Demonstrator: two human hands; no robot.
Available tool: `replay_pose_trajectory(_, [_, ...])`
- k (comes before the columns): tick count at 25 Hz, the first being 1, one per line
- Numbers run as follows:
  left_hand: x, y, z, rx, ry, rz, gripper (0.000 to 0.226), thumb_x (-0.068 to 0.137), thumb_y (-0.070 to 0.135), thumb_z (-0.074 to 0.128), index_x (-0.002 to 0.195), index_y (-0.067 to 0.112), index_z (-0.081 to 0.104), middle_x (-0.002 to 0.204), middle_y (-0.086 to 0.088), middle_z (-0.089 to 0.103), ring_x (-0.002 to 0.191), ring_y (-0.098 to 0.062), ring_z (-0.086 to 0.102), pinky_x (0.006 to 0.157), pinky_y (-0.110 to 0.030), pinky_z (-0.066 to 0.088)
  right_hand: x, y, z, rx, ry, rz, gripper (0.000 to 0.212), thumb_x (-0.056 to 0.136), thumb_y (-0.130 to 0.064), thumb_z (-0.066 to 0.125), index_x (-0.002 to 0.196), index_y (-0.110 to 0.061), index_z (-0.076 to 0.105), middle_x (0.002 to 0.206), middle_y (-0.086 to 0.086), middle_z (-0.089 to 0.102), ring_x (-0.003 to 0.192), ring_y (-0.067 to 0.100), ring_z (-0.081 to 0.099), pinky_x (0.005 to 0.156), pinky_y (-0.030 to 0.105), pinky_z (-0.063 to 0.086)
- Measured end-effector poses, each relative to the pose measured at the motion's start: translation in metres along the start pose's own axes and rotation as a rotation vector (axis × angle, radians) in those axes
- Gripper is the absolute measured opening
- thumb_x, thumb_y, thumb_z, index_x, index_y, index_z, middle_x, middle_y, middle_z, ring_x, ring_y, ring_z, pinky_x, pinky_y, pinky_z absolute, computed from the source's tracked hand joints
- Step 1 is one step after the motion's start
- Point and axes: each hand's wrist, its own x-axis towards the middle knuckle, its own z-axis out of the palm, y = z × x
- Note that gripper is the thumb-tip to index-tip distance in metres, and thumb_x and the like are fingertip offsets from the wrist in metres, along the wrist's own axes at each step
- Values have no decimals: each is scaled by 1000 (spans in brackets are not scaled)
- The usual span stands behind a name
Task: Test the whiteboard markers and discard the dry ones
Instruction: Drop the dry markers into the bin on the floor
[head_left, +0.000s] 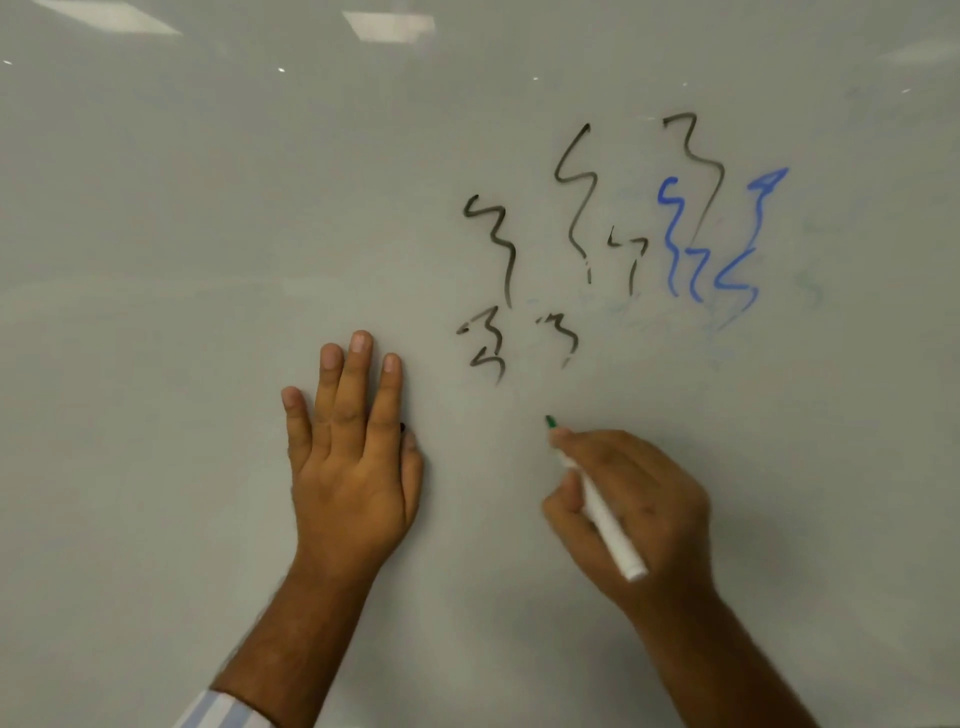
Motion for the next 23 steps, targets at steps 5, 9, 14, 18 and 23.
replay_pose_trajectory(5, [-14,7,-6,-169,1,-48,73,89,-20,42,157,6,37,165,-16,32,163,-23,15,131,-51,13,-19,7,-24,-3,-14,82,24,98,-8,60,102,3,80,88,9,76,73,25,72,69,35,60])
replay_pose_trajectory(9, [-21,20,-9,-335,41,-162,62,91,-25,39,143,3,58,159,-15,46,158,-25,31,130,-52,19,-3,9,-25,12,121,101,18,97,0,64,106,9,77,93,16,77,78,25,72,74,31,60])
replay_pose_trajectory(14, [-34,37,-21,-560,21,-193,34,98,-23,50,117,-6,73,136,-17,62,138,-34,59,119,-53,44,-25,10,-27,35,-3,210,14,92,-2,68,98,3,81,85,8,77,70,22,71,64,37,60])
replay_pose_trajectory(18, [-35,72,-33,-829,-156,-309,23,98,-13,62,114,3,68,124,-8,66,125,-17,67,100,-42,59,-46,0,-40,403,-191,689,16,94,0,71,95,-10,83,81,-2,81,72,21,79,65,48,66])
replay_pose_trajectory(23, [-45,107,-34,-1396,-448,-721,26,96,-3,69,117,9,60,112,-10,79,106,-28,77,91,-45,64,-69,-19,-55,712,-132,927,21,99,9,63,97,-5,77,88,10,82,75,28,81,66,30,66])
